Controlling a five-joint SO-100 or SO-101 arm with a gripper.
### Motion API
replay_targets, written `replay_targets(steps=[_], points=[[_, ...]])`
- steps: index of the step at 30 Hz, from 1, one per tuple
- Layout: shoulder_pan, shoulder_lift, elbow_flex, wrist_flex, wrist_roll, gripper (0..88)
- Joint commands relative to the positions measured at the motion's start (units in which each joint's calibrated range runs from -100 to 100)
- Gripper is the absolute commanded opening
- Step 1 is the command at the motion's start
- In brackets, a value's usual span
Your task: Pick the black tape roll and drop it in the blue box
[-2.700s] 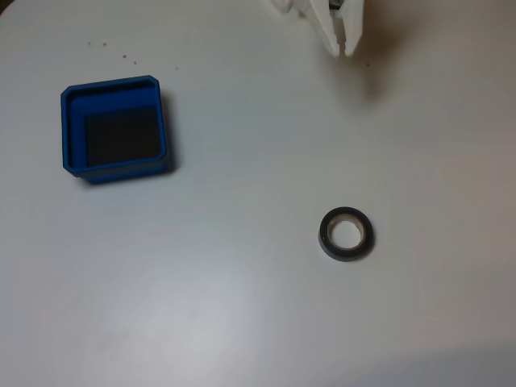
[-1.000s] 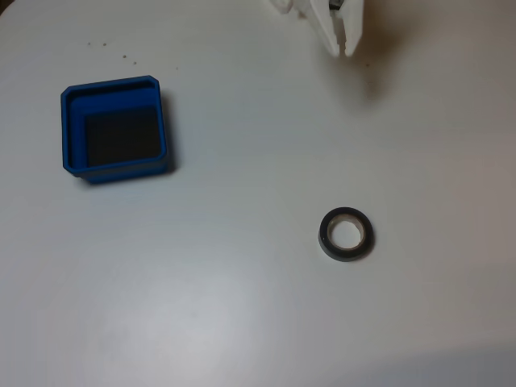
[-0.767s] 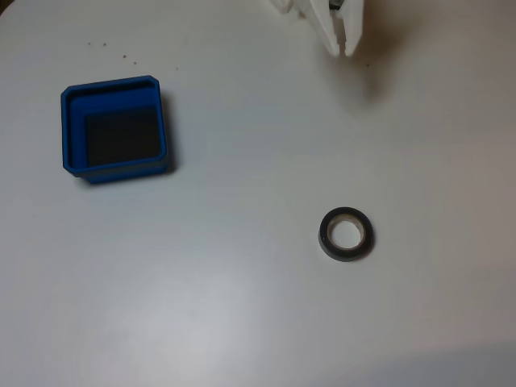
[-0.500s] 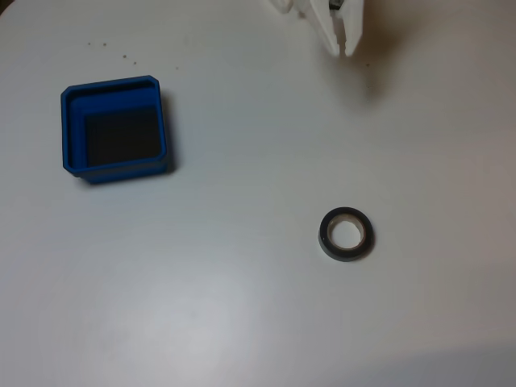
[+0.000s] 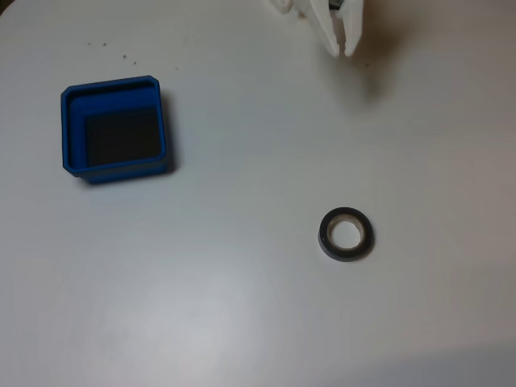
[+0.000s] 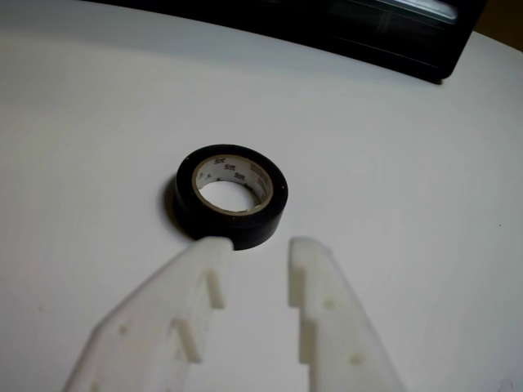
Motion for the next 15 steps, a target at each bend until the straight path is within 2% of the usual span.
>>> replay_targets(steps=[1,15], points=[[0.18,-3.91,0.9,-1.43,0.21,0.7],[-0.02,-3.83,0.81,-1.43,-0.14,0.7]])
